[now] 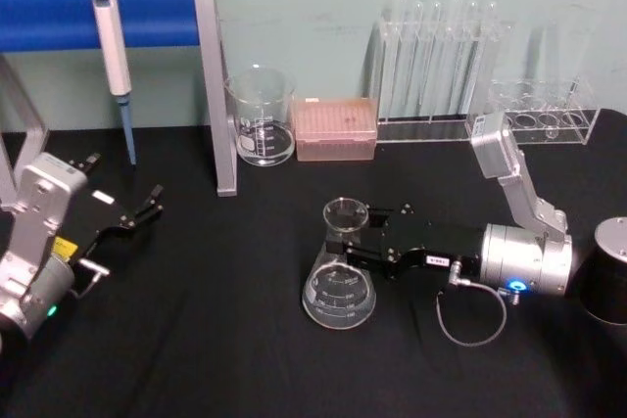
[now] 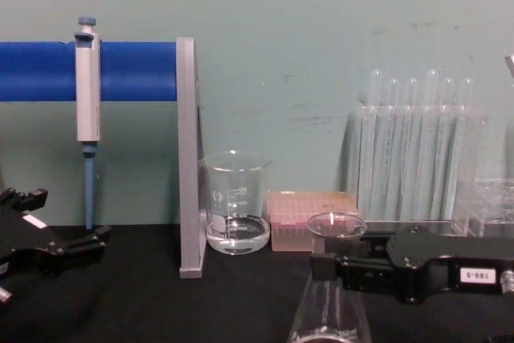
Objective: Grasp the erlenmeyer flask with one hand, shake it three times, then place it back.
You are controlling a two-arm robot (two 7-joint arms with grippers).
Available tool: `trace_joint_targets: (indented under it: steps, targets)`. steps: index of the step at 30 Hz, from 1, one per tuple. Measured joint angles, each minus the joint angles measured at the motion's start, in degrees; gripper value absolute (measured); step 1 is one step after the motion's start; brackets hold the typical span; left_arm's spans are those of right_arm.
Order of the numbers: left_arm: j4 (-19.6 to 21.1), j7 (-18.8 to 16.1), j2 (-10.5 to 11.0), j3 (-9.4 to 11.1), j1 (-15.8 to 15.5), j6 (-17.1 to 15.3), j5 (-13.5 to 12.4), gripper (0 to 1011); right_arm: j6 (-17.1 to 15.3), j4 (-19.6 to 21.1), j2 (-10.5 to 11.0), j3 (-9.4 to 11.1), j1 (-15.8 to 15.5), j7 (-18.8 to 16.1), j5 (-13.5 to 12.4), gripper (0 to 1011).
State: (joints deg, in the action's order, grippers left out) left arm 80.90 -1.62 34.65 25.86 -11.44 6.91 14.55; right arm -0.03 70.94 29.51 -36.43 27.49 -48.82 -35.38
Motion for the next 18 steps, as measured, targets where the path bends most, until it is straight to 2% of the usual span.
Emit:
trace_joint_targets:
  steps: [8, 18]
  targets:
    - [0.0, 0.0, 0.0, 0.0, 0.0, 0.0, 0.0, 1001, -0.9, 2.1, 0.2, 1.7, -1.0, 2.4, -1.6, 468]
    - [0.0, 0.0, 0.0, 0.0, 0.0, 0.0, 0.0, 1001, -1.3, 9.6, 1.8, 6.0, -4.2, 10.9, -2.4, 468]
